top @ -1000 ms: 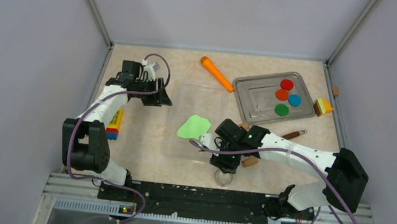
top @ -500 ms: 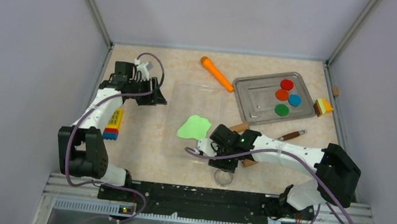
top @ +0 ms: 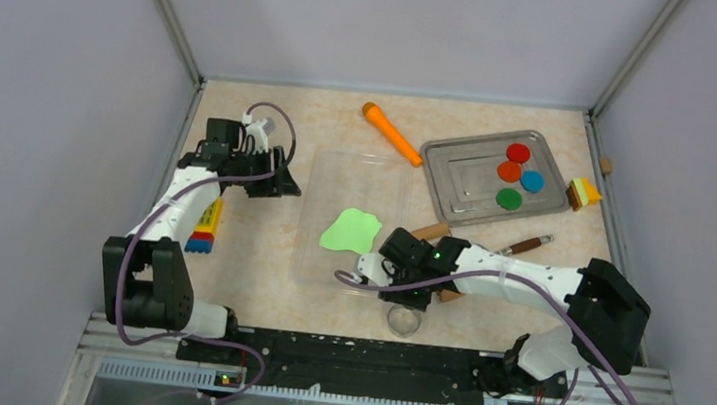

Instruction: Roll out the dumpling wrappers from the dough

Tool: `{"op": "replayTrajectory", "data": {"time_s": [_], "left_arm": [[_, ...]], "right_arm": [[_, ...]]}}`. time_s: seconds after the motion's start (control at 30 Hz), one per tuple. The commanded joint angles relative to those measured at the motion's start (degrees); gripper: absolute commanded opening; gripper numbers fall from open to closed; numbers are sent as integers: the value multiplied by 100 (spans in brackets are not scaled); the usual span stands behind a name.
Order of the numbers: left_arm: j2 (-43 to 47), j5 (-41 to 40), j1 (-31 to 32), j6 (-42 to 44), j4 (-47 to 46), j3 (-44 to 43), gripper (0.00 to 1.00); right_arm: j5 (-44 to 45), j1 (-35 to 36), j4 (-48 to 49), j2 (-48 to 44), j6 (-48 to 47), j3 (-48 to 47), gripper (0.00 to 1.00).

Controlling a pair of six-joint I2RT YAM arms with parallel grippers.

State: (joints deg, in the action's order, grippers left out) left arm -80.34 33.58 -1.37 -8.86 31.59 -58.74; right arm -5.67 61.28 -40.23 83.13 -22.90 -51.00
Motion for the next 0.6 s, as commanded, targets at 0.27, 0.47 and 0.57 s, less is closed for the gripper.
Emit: {"op": "replayTrajectory", "data": {"time_s": [0.27,0.47,0.57], "left_arm": [[412,203,-22,-53,-52,100,58],[749,-261,-22,-83,353,-146,55],[1063,-420,-13,-313,161,-238,54]], "right_arm": [[223,-10,-512,199,-255,-775,0],[787,-602,-1182,533,654,-2725,0],[1024,-977,-1116,1150,1925,-3661,0]]}}
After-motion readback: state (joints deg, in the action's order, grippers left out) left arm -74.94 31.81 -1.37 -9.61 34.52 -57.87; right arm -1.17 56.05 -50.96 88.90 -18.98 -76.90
